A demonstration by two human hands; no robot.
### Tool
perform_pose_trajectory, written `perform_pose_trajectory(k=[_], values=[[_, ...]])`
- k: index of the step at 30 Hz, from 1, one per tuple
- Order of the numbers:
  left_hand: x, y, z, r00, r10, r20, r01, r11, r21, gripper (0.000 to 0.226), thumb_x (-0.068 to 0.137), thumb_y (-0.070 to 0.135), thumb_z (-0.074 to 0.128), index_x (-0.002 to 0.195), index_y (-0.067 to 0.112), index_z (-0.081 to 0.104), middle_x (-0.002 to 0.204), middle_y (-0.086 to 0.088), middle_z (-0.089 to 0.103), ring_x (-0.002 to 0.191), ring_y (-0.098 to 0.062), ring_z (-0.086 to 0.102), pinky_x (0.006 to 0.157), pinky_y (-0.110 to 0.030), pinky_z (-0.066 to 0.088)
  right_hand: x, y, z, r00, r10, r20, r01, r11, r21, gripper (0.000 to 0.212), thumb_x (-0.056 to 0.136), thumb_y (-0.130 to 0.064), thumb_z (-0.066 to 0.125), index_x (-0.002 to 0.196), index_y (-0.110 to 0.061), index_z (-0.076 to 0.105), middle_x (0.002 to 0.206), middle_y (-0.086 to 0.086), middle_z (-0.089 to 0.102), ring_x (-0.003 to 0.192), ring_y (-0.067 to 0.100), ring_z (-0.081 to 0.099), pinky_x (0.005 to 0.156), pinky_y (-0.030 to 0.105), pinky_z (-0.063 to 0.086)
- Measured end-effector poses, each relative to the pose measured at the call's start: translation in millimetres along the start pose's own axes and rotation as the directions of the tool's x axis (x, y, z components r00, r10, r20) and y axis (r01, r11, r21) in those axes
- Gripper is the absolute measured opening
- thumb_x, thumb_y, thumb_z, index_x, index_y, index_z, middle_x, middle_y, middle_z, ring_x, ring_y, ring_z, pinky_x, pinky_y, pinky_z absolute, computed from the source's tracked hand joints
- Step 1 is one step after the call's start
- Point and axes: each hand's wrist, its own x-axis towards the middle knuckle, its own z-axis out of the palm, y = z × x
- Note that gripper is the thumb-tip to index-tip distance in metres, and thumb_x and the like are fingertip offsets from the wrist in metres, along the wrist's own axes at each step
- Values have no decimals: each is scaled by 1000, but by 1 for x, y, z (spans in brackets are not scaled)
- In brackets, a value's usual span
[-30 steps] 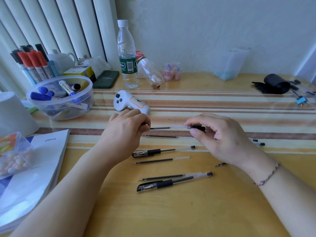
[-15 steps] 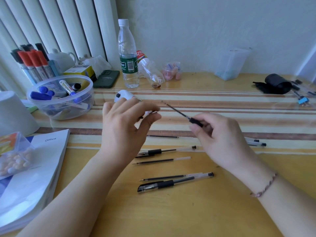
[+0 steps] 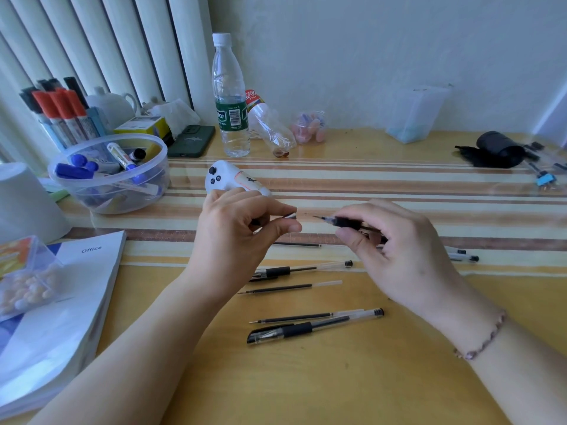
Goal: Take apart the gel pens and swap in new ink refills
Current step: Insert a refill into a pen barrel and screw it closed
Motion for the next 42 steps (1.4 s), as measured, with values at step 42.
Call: perform_pose_trajectory(k=[42], values=[[-3, 5, 5, 981, 119, 152, -119, 993, -10, 29, 79, 49, 67, 80, 21, 74, 63, 22, 52, 63, 4, 43, 70, -32, 39, -1, -4, -2, 993, -75, 89, 86, 989, -119, 27, 90, -33, 58, 109, -20, 73, 91, -5, 71, 79, 19, 65, 64, 40, 54]])
